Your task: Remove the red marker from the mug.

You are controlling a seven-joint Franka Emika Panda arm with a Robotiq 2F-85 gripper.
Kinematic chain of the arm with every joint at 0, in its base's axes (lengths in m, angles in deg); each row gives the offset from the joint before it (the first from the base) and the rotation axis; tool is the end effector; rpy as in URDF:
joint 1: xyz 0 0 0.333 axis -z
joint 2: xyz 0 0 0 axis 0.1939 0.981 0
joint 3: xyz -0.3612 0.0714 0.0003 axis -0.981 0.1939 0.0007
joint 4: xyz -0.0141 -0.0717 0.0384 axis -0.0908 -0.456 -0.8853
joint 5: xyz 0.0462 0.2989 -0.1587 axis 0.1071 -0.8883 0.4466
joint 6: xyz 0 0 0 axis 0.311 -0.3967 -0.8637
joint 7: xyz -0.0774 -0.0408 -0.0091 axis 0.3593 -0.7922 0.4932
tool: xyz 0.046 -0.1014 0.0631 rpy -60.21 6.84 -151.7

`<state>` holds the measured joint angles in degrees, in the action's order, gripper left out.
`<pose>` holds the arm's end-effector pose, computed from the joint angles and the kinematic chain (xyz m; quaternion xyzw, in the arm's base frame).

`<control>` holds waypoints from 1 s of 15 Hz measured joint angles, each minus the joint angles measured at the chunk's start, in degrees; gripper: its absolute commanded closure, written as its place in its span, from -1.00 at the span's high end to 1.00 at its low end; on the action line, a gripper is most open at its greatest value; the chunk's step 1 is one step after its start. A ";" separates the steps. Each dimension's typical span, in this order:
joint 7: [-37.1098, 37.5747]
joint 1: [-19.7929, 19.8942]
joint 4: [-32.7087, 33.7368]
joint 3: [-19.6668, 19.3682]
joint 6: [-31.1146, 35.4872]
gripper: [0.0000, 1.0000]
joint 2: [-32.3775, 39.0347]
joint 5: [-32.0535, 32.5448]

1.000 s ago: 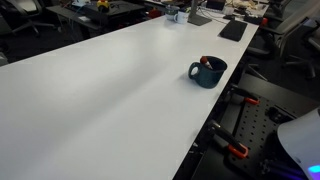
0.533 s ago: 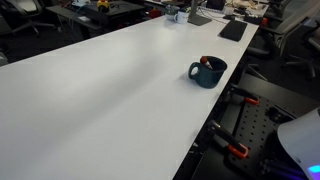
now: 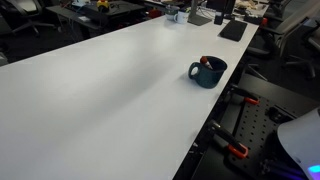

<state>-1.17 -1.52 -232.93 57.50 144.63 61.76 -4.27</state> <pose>0.2762 -0.0866 0.4122 0.9939 -0.0117 -0.0283 0.1058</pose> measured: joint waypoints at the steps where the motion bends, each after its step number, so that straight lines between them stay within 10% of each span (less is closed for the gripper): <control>1: -0.98 0.11 0.00 -0.69 0.33 0.44 1.00 0.00; 15: -26.50 0.65 0.09 -8.60 1.15 0.98 7.09 2.02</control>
<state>-27.68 -0.88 -232.83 48.90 145.78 68.85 -2.25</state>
